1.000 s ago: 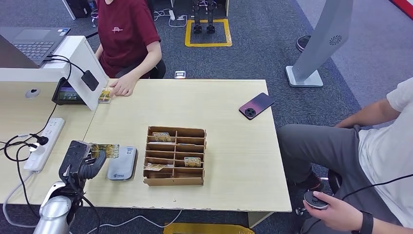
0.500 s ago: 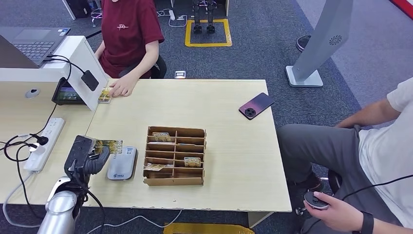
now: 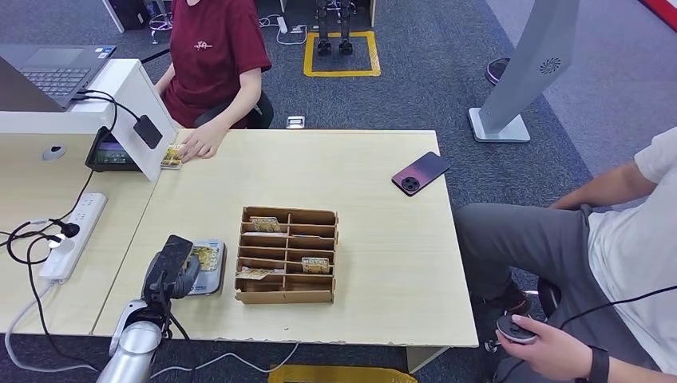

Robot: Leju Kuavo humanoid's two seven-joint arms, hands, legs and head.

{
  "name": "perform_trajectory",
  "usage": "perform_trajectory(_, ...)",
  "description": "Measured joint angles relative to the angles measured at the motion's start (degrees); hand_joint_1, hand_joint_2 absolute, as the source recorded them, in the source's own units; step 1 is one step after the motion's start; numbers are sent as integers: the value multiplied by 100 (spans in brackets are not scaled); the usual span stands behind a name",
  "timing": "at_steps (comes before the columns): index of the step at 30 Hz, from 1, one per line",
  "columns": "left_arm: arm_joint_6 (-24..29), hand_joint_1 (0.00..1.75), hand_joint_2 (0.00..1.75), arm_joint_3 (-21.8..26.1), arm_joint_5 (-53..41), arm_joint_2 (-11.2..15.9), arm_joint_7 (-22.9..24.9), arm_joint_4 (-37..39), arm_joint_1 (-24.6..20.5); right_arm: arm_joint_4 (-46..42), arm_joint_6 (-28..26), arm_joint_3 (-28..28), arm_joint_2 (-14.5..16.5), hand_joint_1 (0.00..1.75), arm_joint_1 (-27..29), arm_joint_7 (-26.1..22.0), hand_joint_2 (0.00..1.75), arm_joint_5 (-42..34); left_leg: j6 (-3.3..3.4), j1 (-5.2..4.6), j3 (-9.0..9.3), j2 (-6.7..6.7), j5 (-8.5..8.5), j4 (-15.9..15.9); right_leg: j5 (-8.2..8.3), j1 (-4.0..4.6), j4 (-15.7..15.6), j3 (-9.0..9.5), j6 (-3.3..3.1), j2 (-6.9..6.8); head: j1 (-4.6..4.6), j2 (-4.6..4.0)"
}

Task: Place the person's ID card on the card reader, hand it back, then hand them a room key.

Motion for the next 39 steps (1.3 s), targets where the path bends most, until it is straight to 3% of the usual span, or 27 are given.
perform_trajectory(26, -5, 175, 175, 0, -449, -132, -1, 234, -71, -6, 7, 2, 0, 0, -8, -23, 0, -15, -2, 0, 5, -2, 2, 0, 1, 0, 1, 8, 0, -2, -2, 1)
perform_trajectory(39, 532, 175, 175, 0, -1580, -138, 152, 403, -125, -33, 15, 2, 0, 0, -15, -65, 0, -15, -3, 0, 8, 0, 2, 0, 1, 0, 1, 9, 0, -2, -2, 0)
